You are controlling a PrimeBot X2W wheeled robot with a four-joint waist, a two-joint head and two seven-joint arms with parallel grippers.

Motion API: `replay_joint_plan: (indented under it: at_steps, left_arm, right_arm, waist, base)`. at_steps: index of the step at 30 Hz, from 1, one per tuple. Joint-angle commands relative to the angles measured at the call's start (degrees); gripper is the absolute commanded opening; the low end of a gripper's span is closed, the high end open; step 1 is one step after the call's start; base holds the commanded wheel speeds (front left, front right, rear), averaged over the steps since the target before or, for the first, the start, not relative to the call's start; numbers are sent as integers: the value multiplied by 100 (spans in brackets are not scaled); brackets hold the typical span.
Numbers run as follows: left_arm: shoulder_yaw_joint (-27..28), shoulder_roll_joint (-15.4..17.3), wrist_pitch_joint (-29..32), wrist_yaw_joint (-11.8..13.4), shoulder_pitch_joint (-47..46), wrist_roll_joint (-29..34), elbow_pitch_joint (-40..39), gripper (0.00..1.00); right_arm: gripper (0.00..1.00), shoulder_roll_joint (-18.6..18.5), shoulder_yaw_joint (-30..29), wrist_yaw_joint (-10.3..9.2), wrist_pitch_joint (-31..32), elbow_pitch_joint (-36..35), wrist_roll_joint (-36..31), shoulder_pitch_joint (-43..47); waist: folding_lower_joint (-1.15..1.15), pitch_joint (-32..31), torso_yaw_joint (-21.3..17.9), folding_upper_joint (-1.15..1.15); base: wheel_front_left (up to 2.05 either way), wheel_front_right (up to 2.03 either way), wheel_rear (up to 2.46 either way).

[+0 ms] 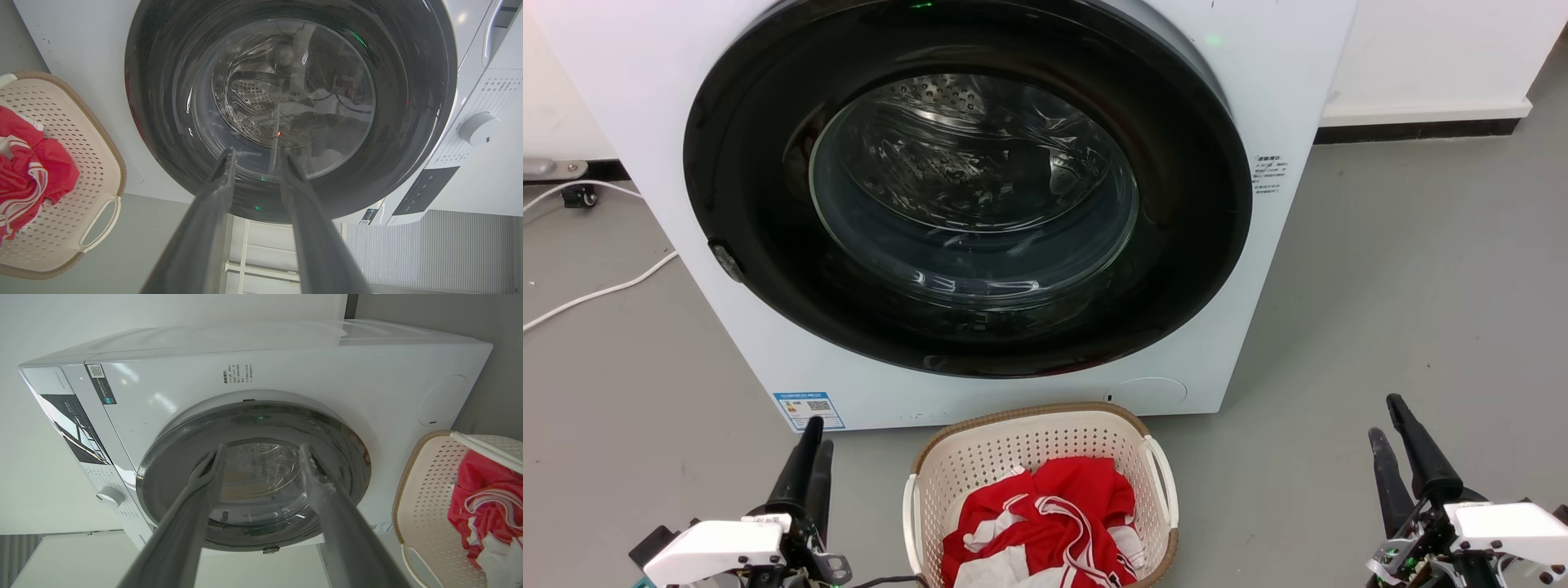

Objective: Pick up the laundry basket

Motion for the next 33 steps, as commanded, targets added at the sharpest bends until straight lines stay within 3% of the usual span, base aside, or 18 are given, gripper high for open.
replay_joint_plan:
  at_steps: [1,11,33]
  left_arm:
    - [-31,11,-58,-2,-88,15,-126,100]
    - [9,15,-344,18,-132,904,-336,100]
    - [-493,23,-847,489,-85,3437,-877,100]
  right_arm:
    - [100,-7,7,0,-64,-97,-50,-83]
    - [100,-9,-77,0,-351,-299,-940,-76]
    - [100,-13,184,0,-857,-1085,-3883,82]
  waist:
    - [0,1,0,0]
    - [0,23,0,0]
    - [0,79,6,0]
  base:
    - [0,0,0]
    - [0,0,0]
    - [0,0,0]
